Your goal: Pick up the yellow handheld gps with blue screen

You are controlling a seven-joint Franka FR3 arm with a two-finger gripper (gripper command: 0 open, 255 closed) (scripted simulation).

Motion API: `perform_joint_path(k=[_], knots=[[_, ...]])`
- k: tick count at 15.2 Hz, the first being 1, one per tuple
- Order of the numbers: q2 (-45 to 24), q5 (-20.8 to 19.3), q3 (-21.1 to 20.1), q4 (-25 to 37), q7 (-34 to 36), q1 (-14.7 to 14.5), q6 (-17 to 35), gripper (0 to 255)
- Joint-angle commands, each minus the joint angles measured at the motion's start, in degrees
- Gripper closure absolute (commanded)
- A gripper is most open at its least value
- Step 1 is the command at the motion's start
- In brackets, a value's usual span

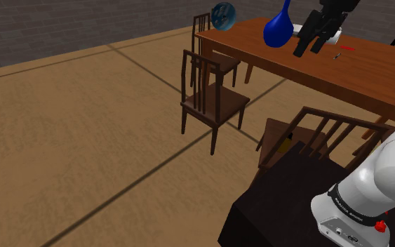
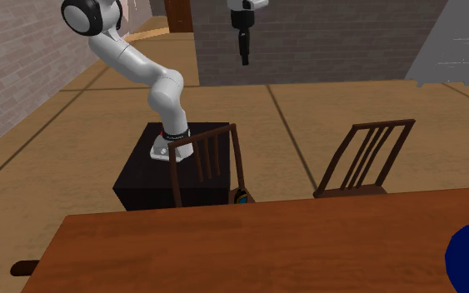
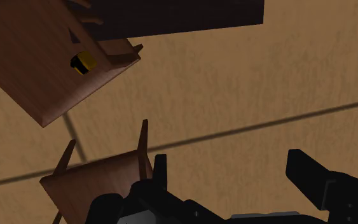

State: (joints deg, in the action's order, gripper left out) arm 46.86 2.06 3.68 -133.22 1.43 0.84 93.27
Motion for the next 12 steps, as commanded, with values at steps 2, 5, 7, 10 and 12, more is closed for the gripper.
perform_joint_path(k=[2, 5, 7, 10, 12], knots=[[-0.5, -0.1, 0.9, -1.1, -0.1, 0.5, 1.2, 0], [-2.3, -0.2, 3.6, -4.1, -0.4, 2.1, 4.9, 0], [-3.8, -0.3, 5.4, -5.9, -0.7, 3.2, 7.3, 0], [-6.4, -0.3, 8.2, -8.4, -1.2, 4.7, 11.1, 0], [-8.4, -0.2, 10.0, -9.9, -1.6, 5.7, 13.7, 0]])
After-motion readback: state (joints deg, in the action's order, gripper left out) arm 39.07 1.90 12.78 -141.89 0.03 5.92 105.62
